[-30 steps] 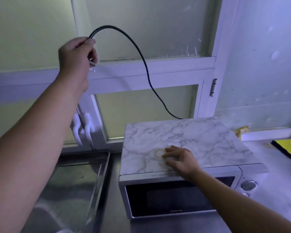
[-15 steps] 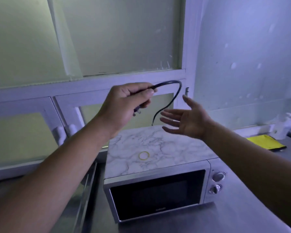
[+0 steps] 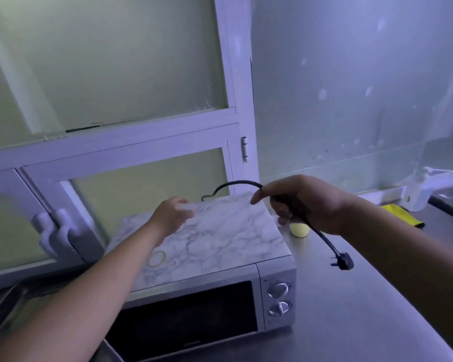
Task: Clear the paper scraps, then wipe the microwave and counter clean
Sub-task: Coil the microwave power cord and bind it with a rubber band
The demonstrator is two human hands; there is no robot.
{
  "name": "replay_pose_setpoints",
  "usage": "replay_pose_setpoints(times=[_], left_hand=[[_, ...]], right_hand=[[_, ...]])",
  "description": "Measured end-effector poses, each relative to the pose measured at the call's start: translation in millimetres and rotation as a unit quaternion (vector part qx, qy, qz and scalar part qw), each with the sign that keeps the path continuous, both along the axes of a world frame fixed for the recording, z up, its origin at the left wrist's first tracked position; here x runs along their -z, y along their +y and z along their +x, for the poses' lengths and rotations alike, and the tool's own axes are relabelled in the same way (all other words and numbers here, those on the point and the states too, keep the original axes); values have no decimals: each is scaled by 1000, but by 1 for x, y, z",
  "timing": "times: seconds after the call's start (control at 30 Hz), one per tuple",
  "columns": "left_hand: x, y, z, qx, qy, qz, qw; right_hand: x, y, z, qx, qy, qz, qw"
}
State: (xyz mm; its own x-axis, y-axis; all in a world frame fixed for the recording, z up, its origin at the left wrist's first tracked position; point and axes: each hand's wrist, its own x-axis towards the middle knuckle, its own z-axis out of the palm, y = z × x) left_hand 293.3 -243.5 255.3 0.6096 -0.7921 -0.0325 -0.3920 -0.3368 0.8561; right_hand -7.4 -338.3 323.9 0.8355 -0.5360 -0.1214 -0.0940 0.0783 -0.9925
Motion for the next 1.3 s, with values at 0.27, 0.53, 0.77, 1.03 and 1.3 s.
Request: replay_pose_setpoints(times=[0.27,0.53,0.77,1.03,1.3], left_hand=[[68,-131,-5,-18,-184,100,978],[14,-218,-23,-56,-302,35,951],[-49,-259,-75,80,-350,24,933],[-11,-288,-173,150,-75,79,983],[57,-222,-251,186,-241,110,946]], right_hand=[[52,-102,-109,-81,-143,54,985],[120,-159,-141,-21,-187,104,977],[180,-176,-132,169,-73,25,983],[194,-169,-132,153,60,-55,985],[216,-119,-174,171,11,123,977]])
